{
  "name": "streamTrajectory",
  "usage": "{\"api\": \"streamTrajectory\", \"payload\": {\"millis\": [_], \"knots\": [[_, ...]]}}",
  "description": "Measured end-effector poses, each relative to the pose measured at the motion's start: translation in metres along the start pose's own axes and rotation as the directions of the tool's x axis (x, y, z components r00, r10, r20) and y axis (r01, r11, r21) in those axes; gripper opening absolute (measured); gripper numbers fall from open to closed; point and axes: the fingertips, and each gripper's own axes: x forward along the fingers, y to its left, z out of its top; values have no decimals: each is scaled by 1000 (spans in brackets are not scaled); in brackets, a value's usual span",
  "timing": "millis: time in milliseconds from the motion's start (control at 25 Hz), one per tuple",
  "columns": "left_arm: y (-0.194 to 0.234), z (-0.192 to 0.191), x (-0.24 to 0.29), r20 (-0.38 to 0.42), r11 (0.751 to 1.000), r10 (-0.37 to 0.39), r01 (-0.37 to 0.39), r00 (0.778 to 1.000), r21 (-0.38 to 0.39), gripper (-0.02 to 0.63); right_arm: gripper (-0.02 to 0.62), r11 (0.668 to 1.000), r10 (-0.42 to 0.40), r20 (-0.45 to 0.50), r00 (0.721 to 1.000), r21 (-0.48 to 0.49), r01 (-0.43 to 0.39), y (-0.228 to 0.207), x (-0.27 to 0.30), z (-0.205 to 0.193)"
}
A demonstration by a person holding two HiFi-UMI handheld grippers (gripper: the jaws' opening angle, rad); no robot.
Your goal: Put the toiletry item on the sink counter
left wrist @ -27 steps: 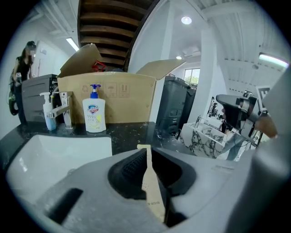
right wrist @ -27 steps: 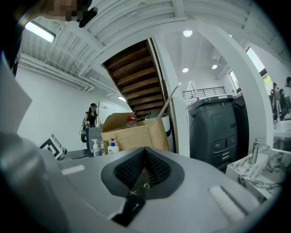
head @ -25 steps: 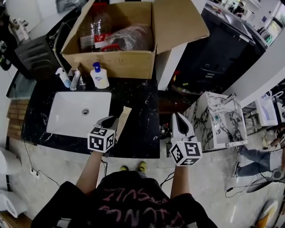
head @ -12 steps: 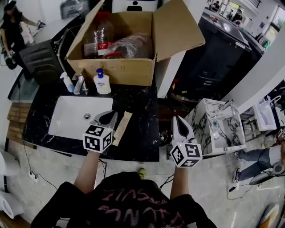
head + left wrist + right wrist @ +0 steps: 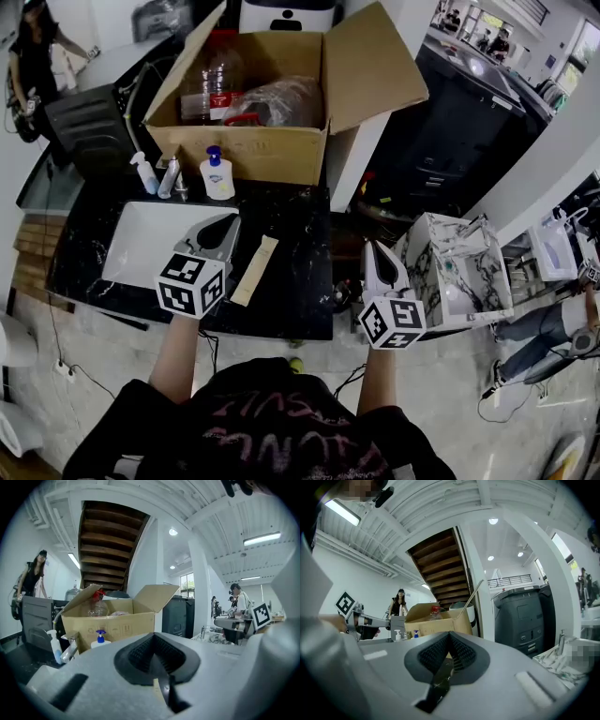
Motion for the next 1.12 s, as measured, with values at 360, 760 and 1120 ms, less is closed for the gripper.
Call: {"api": "streamTrajectory", "payload": {"millis": [360,760,1120], "knots": [[1,37,-19,93,999,12,-16,996,41,-2,12,999,-2,7,1000,-53,3,4,-2,8],[4,54,-29,151,999,9,-16,988,46,-2,12,997,-21,20,1000,-79,23,2,-8,17],[3,60,-37,169,999,5,-13,986,50,-2,12,996,-23,29,999,-90,26,4,-10,22]]}}
